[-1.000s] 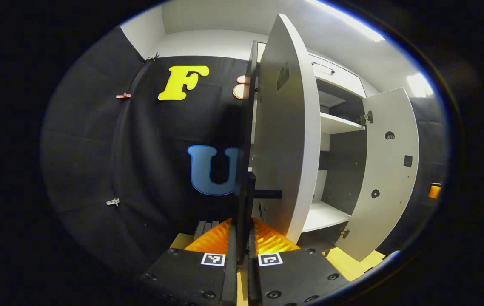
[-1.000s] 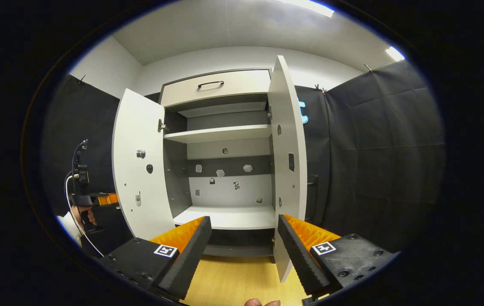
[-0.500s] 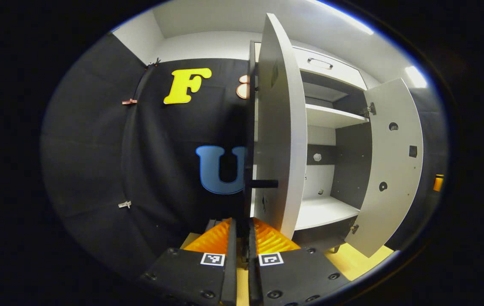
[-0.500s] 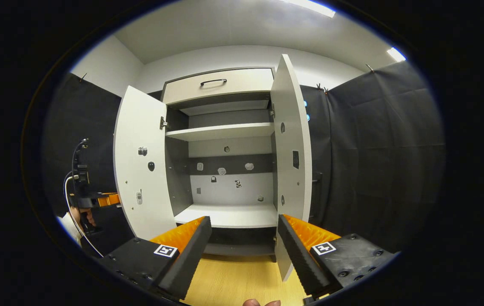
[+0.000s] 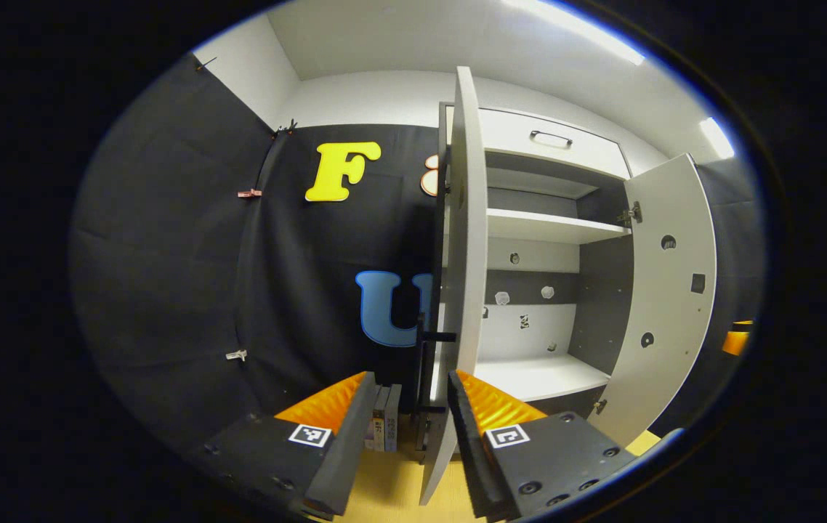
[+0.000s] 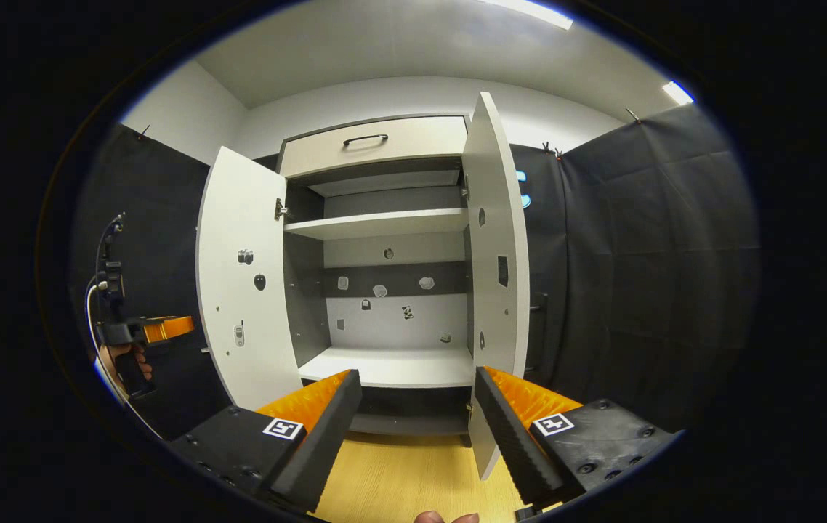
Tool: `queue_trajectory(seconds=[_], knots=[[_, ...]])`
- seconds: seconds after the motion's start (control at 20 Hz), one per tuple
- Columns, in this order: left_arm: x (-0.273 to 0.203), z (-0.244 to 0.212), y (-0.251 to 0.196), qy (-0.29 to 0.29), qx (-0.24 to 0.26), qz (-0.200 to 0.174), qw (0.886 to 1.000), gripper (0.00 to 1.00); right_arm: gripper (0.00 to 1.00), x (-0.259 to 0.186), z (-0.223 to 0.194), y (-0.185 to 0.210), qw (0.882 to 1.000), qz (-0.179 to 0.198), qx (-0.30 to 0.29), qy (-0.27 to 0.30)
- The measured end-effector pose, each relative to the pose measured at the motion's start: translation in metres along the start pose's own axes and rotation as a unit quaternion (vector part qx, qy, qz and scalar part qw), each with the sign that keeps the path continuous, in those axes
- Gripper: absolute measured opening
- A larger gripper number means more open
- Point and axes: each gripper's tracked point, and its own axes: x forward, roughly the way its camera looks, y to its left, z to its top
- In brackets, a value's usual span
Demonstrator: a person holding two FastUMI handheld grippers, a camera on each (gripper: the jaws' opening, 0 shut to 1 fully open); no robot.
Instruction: Open the right door of the double-door shoe cabinet with the right hand, and open the left door with the left hand.
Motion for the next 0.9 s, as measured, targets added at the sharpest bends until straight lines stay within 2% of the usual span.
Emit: queue_trajectory(seconds=[0.05,0.15,0.2,0.25,0.45,0.6,0.9], knots=[[-0.007,0.003,-0.007,-0.003,0.003,-0.006,1.0,0.72,0.99,0.0,0.001,-0.001,1.0,0.0,0.001,-0.001],[-0.017,0.012,-0.019,-0.01,0.01,-0.014,1.0,0.81,0.99,0.001,0.004,-0.001,1.0,0.001,0.004,-0.004],[-0.022,0.017,-0.026,-0.014,0.016,-0.018,1.0,0.91,0.99,0.001,0.004,-0.001,1.0,0.0,0.004,-0.005],[-0.026,0.02,-0.034,-0.017,0.021,-0.023,0.999,0.93,0.99,0.001,0.004,-0.002,1.0,0.0,0.004,-0.005],[-0.04,0.027,-0.055,-0.024,0.037,-0.013,0.999,0.94,0.99,0.001,0.006,-0.005,1.0,-0.002,0.003,-0.007],[-0.048,0.03,-0.082,-0.024,0.04,-0.034,0.998,0.94,0.99,0.001,0.005,-0.007,1.0,-0.007,-0.001,-0.006],[-0.06,0.021,-0.117,-0.012,0.024,-0.052,0.998,0.94,0.99,0.001,0.007,-0.007,1.0,-0.012,-0.012,-0.009]])
